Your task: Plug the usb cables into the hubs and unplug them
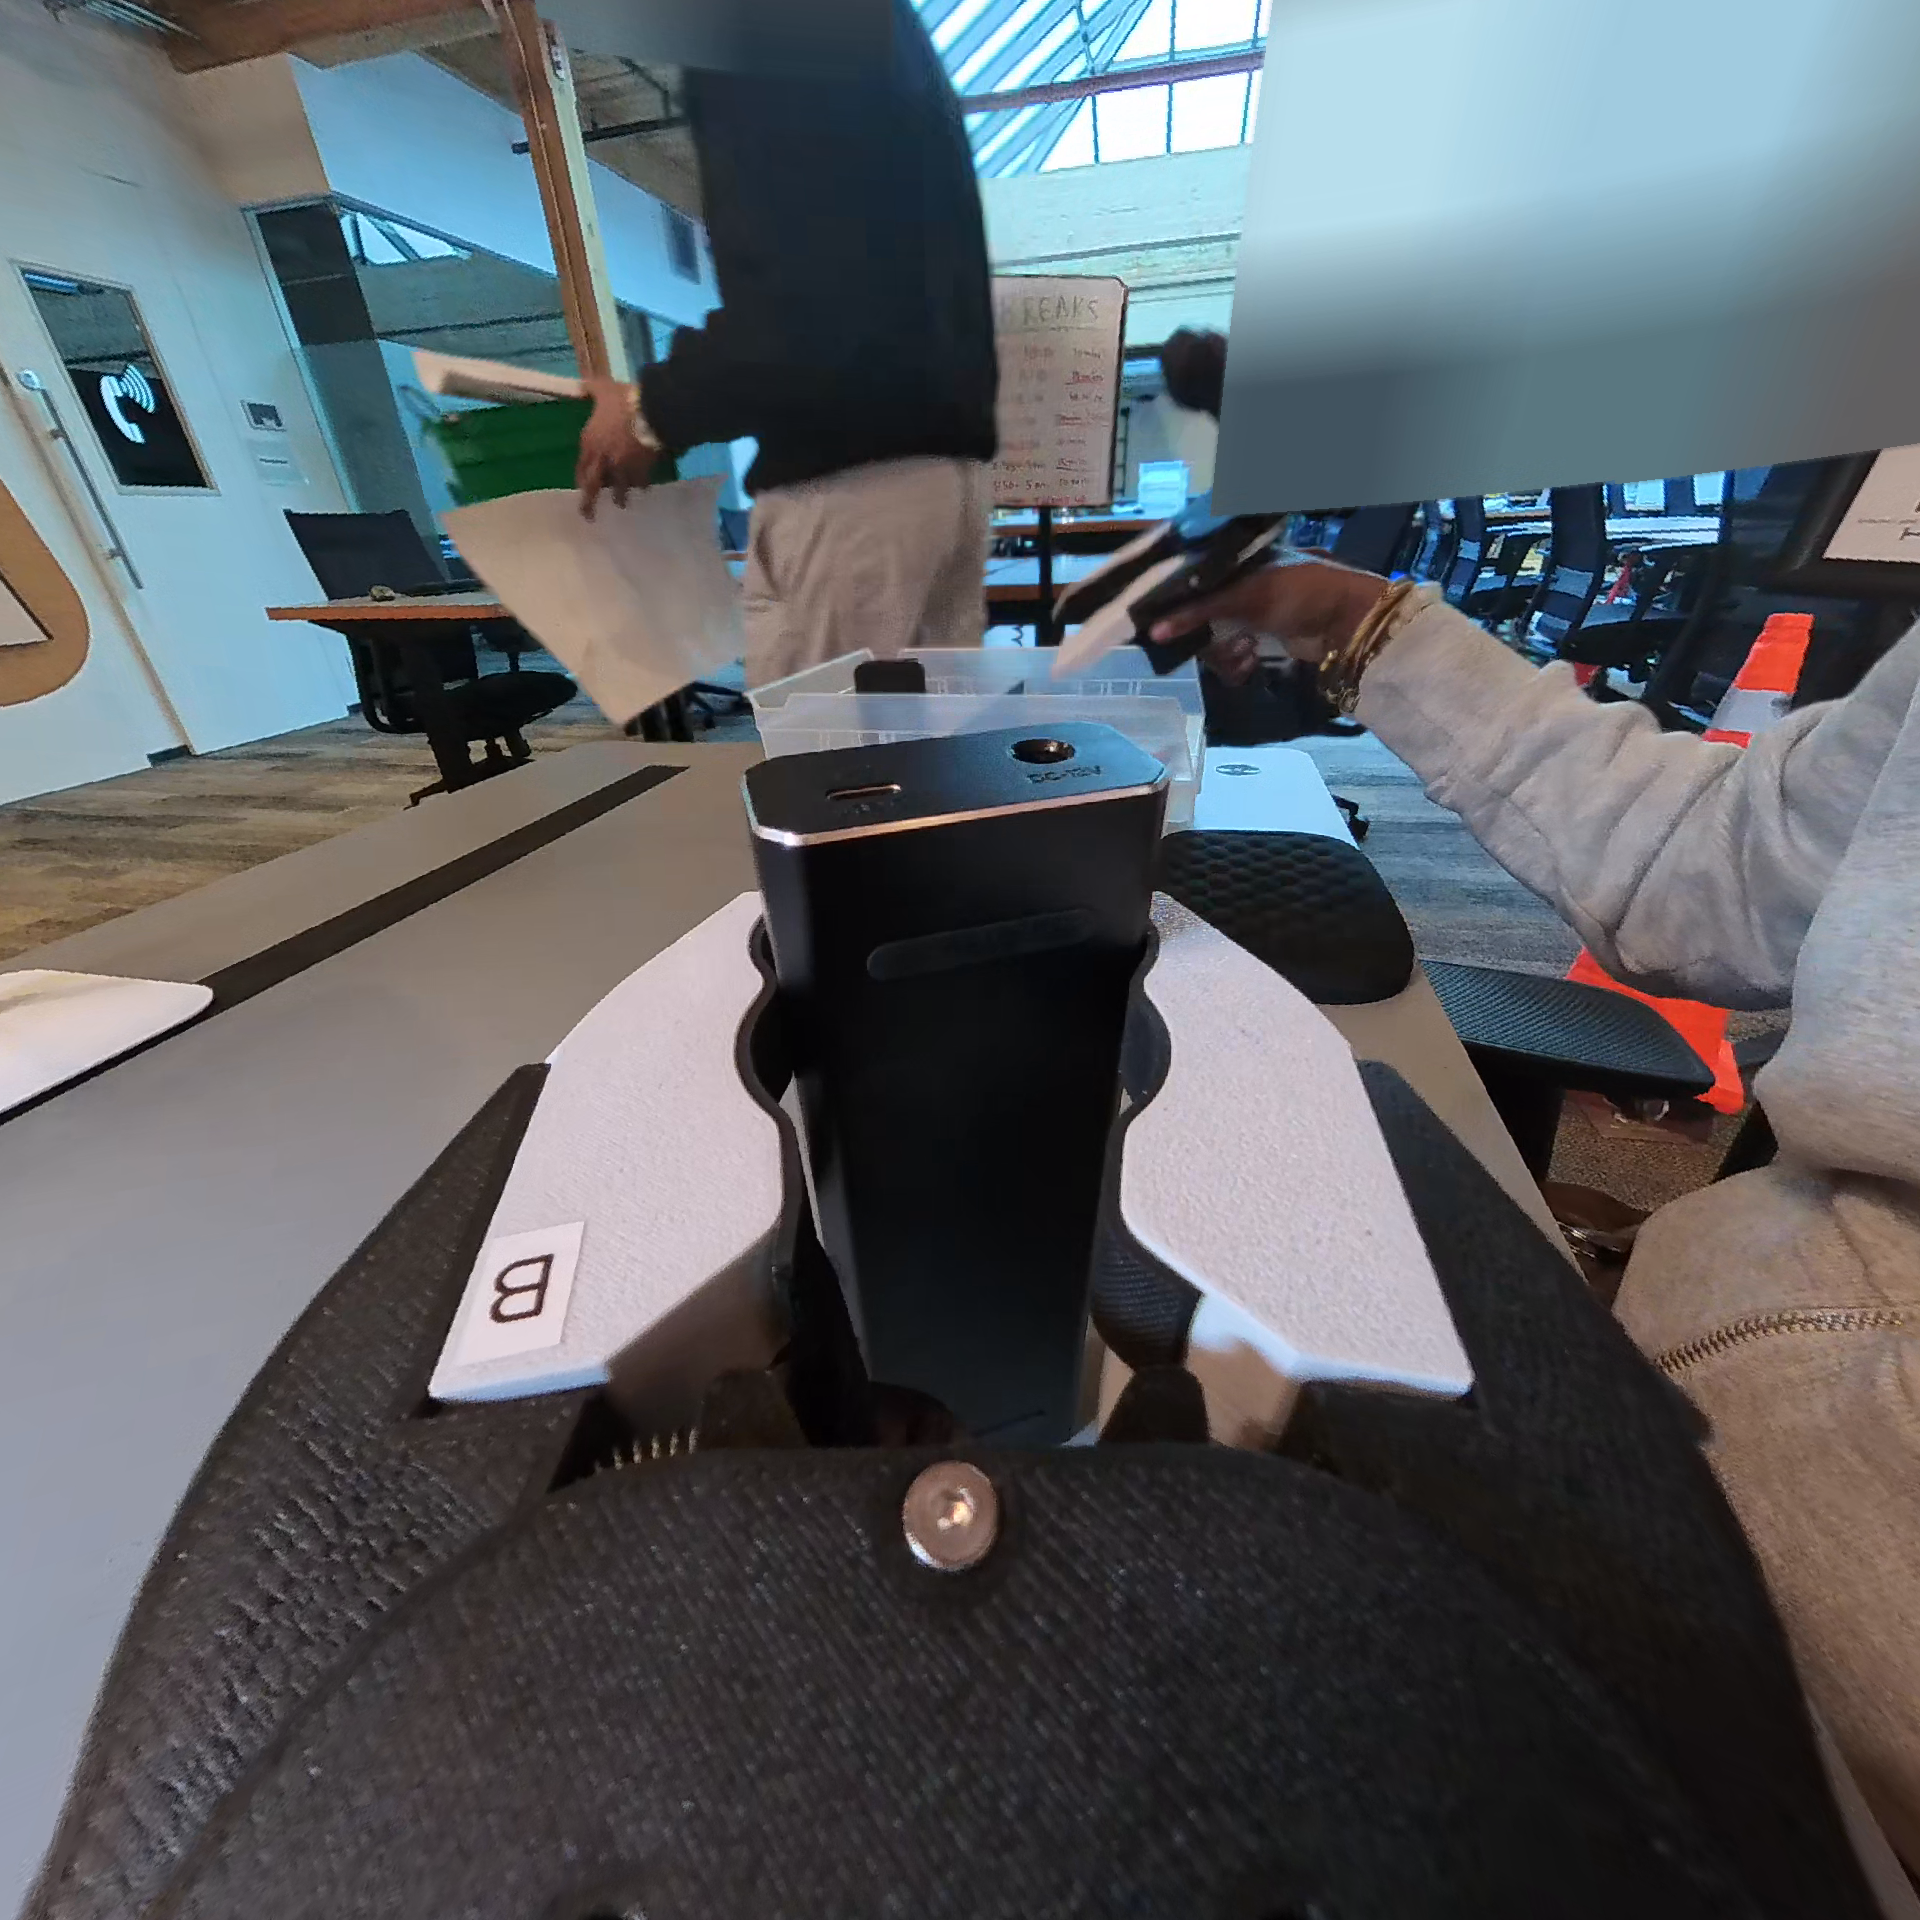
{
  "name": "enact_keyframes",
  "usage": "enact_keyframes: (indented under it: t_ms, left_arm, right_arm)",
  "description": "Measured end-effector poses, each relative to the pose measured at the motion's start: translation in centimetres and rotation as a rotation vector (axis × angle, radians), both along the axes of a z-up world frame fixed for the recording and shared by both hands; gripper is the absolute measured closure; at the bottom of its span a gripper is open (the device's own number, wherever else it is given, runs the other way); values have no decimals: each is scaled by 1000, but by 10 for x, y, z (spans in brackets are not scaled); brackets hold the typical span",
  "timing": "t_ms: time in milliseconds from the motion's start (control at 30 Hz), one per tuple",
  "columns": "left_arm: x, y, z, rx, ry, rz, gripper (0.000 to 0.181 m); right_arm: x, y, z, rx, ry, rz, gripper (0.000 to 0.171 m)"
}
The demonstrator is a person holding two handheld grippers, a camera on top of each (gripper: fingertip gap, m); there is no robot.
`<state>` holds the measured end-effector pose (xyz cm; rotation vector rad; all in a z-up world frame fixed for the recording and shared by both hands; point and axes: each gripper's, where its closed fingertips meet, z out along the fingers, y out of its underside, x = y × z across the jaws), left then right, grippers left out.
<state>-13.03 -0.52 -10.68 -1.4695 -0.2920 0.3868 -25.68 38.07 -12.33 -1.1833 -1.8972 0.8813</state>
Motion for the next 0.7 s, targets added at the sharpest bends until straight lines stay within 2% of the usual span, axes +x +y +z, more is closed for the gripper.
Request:
enact_keyframes:
  t_ms: [33,133,200,267,333,400,467,500,567,633,700]
  left_arm:
    - [0,0,0,1,-1,-2,119]
    - [0,-1,0,10,-9,-9,119]
    - [0,-3,0,16,-17,-14,119]
    - [0,-4,1,25,-25,-21,119]
    - [0,-5,1,31,-33,-26,119]
    - [1,-6,1,34,-31,-37,119]
    - [3,-6,1,35,-27,-43,119]
    - [3,-6,1,34,-25,-47,119]
    - [4,-6,0,34,-25,-52,119]
    - [4,-6,0,37,-28,-58,119]
    - [7,-5,1,46,-36,-79,118]
  right_arm:
    - [0,-11,23,19,110,15,73]
    - [12,-70,85,25,415,135,80]
    - [29,-134,97,2,494,361,88]
    - [56,-210,84,-28,471,676,98]
    - [86,-278,57,-22,428,962,104]
    - [106,-326,26,70,419,1143,109]
    - [125,-362,15,100,533,1281,126]
    - [133,-374,16,132,653,1323,133]
    - [136,-391,12,351,899,1314,136]
    - [140,-400,5,507,993,1319,139]
    - [143,-405,0,564,1048,1323,147]
